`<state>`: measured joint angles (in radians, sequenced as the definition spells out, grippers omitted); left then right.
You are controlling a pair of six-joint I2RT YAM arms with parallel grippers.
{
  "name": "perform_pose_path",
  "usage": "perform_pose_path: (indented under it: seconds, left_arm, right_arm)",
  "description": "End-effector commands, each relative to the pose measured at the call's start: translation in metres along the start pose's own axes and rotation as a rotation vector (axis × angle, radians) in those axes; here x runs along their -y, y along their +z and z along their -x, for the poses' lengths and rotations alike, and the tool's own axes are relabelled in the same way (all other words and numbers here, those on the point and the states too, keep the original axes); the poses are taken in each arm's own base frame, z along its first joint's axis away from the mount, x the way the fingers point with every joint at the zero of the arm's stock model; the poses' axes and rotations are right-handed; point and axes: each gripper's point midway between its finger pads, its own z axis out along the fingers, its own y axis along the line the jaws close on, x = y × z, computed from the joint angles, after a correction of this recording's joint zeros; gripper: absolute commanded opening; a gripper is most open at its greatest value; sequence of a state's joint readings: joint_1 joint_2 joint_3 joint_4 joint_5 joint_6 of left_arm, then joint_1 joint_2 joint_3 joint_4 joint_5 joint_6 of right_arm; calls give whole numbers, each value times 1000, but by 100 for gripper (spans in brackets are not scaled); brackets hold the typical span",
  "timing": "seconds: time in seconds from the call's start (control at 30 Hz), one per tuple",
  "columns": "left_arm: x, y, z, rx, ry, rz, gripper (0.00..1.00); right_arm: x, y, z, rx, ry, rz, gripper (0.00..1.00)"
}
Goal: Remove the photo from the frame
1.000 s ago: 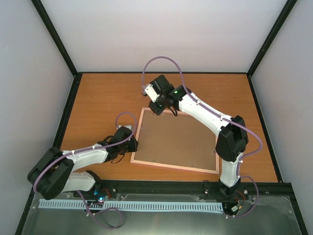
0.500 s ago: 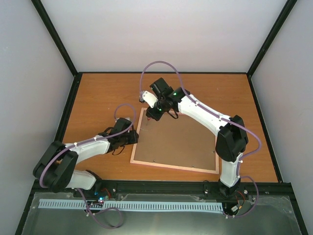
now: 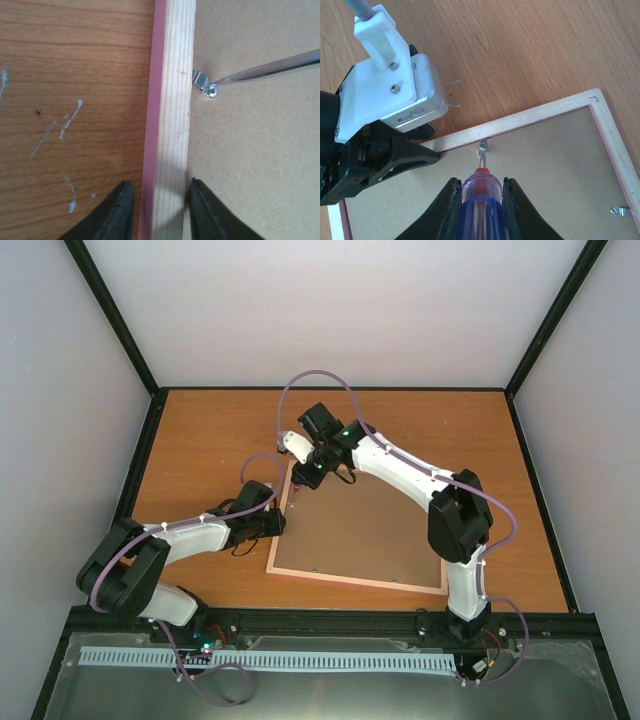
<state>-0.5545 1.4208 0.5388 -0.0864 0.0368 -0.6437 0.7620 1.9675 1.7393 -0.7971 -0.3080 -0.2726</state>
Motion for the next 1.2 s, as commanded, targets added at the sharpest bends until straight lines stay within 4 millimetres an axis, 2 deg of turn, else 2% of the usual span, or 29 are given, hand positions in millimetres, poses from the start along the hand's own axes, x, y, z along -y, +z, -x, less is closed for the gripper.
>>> perform_pose_path:
  seconds: [0.0, 0.13, 0.33, 0.43, 0.53, 0.63, 0.77, 0.97, 1.17]
  left_arm:
    - [-1, 3, -4, -9, 4, -9, 28]
    - [-3, 4, -7, -13, -5, -9, 17]
    - [-7, 5, -14, -25, -9, -2, 7]
    - [-8, 5, -14, -23, -14, -1, 4]
    - [-9, 5, -14, -21, -16, 0, 1]
    - [-9, 6, -16, -23, -19, 1, 1]
    - [-11, 5, -18, -24, -22, 0, 1]
    - [-12, 3, -19, -17, -28, 1, 1]
    - [-14, 1, -21, -18, -32, 1, 1]
  right_arm:
    - [-8, 7, 19, 37, -25, 21, 3]
    - [-6, 17, 16, 9, -29, -6, 3]
    - [-3, 23, 8, -45, -60, -81, 3]
    - [-13, 23, 5, -60, -64, -40, 3]
    - [-30, 20, 3, -60, -63, 56, 3]
    - [-39, 15, 6, -47, -54, 102, 3]
    - [-40, 6, 13, -14, -61, 95, 3]
    - [-39, 12, 11, -31, -56, 99, 3]
    - [-45, 4, 19, -2, -63, 122, 3]
